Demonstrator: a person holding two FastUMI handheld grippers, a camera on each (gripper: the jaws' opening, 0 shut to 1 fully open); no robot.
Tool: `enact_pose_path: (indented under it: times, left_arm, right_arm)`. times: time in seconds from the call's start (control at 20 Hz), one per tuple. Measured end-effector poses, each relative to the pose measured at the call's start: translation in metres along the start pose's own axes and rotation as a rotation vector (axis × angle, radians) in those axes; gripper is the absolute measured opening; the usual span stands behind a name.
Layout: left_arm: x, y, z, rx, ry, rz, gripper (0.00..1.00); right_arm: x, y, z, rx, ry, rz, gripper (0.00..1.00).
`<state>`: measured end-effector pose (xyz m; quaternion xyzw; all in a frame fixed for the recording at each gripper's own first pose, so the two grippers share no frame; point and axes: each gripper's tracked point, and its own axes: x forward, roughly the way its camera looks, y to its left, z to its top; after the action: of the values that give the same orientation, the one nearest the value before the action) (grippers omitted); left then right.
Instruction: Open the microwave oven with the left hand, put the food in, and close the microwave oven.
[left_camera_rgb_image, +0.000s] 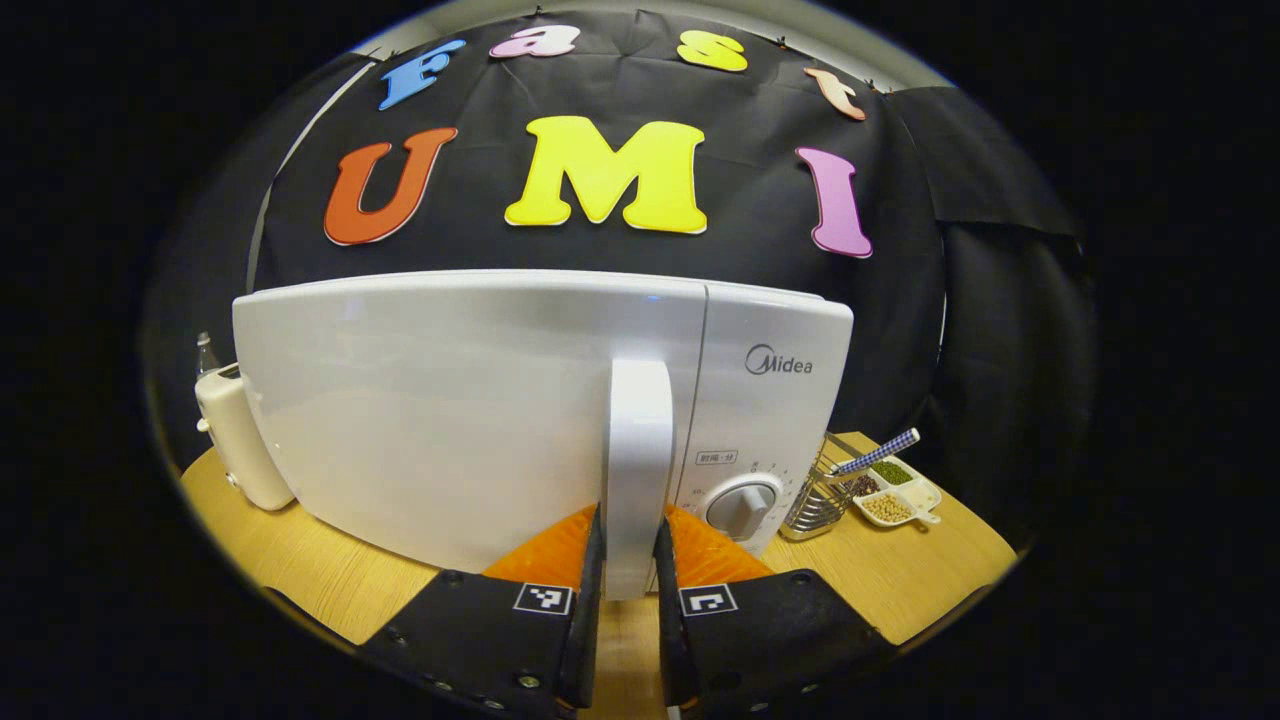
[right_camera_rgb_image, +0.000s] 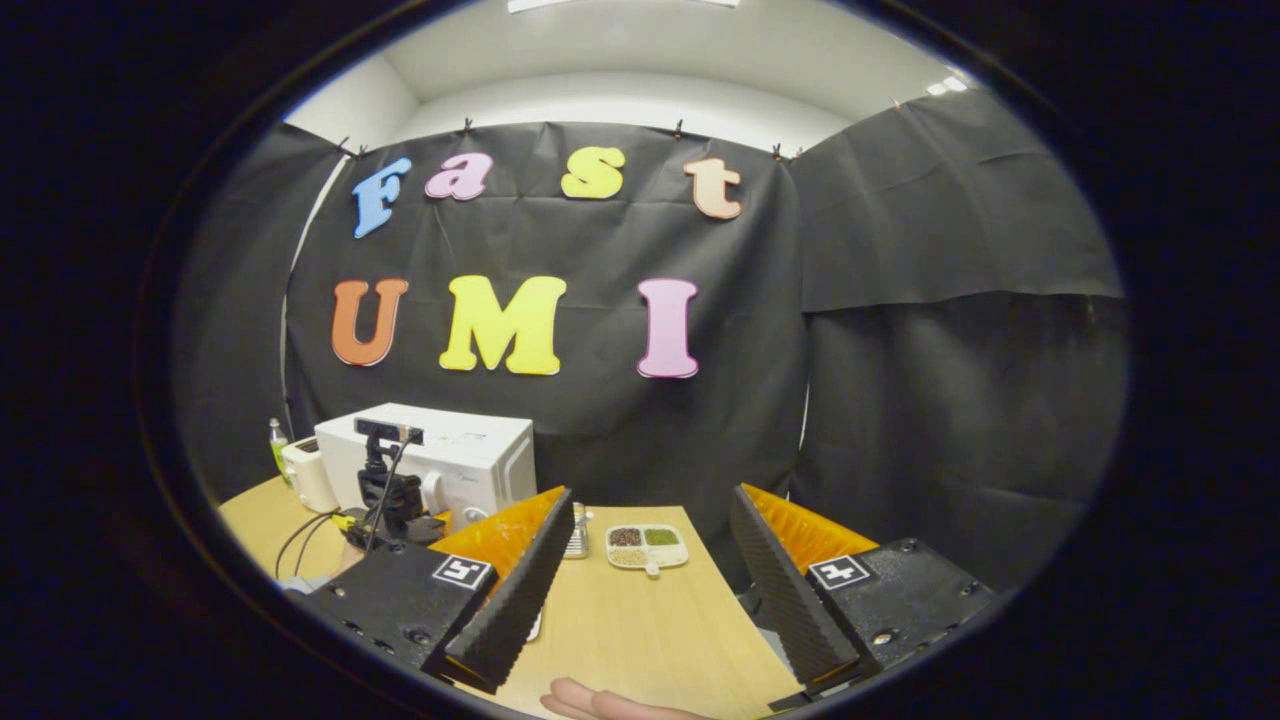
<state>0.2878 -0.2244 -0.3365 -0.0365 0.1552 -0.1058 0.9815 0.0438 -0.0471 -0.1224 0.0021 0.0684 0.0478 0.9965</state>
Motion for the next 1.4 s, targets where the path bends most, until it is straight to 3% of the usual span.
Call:
enact_pose_path:
  times: [0.05, 0.1, 0.15, 0.2, 0.25, 0.4, 0.45, 0.6, 0.65, 0.7, 0.9, 1.05, 1.1, 1.15, 1.4]
  left_arm:
    - [-0.001, 0.002, 0.001, 0.0, -0.006, 0.001, 0.24]
    - [-0.003, 0.002, 0.0, 0.008, -0.003, 0.002, 0.16]
    - [-0.002, 0.002, -0.002, 0.011, -0.007, 0.002, 0.02]
    - [-0.002, 0.003, -0.002, 0.015, -0.015, 0.001, 0.07]
    - [-0.004, 0.002, -0.004, 0.011, -0.007, -0.002, 0.02]
    - [-0.011, 0.002, -0.01, 0.005, 0.017, -0.02, 0.03]
    - [-0.022, 0.004, -0.003, -0.001, -0.025, -0.02, 0.03]
    - [-0.048, 0.005, -0.014, 0.009, -0.014, -0.084, 0.02]
    - [-0.061, 0.009, -0.018, -0.002, 0.002, -0.101, 0.02]
    - [-0.072, 0.012, -0.02, -0.006, 0.004, -0.114, 0.02]
    - [-0.112, 0.027, -0.031, 0.01, 0.008, -0.144, 0.02]
    - [-0.145, 0.047, -0.039, 0.01, 0.017, -0.144, 0.02]
    - [-0.157, 0.055, -0.042, 0.013, 0.017, -0.142, 0.02]
    - [-0.167, 0.062, -0.044, 0.022, 0.019, -0.134, 0.04]
    - [-0.213, 0.111, -0.053, 0.039, 0.012, -0.076, 0.04]
  right_arm:
    - [-0.001, 0.0, -0.001, -0.001, 0.0, -0.004, 1.0]
    - [-0.001, -0.001, -0.002, -0.004, 0.002, -0.005, 0.94]
    - [-0.002, -0.002, -0.005, -0.006, 0.005, -0.008, 1.0]
    - [-0.002, -0.004, -0.006, -0.006, 0.007, -0.011, 0.94]
    - [-0.003, -0.006, -0.007, -0.005, 0.011, -0.015, 1.0]
    - [-0.005, -0.01, -0.008, -0.004, 0.016, -0.024, 1.0]
    - [-0.007, -0.01, -0.008, 0.0, 0.014, -0.025, 1.0]
    - [-0.015, -0.011, -0.006, 0.028, 0.013, -0.034, 1.0]
    - [-0.017, -0.007, -0.009, 0.037, 0.017, -0.026, 0.94]
    - [-0.021, -0.002, -0.009, 0.049, 0.018, -0.018, 1.0]
    - [-0.035, 0.01, -0.009, 0.096, 0.014, -0.003, 1.0]
    - [-0.044, 0.021, -0.006, 0.093, 0.001, 0.014, 1.0]
    - [-0.046, 0.025, -0.007, 0.085, -0.002, 0.019, 0.94]
    - [-0.048, 0.028, -0.008, 0.078, -0.005, 0.023, 1.0]
    - [-0.049, 0.046, -0.016, 0.067, 0.021, 0.052, 1.0]
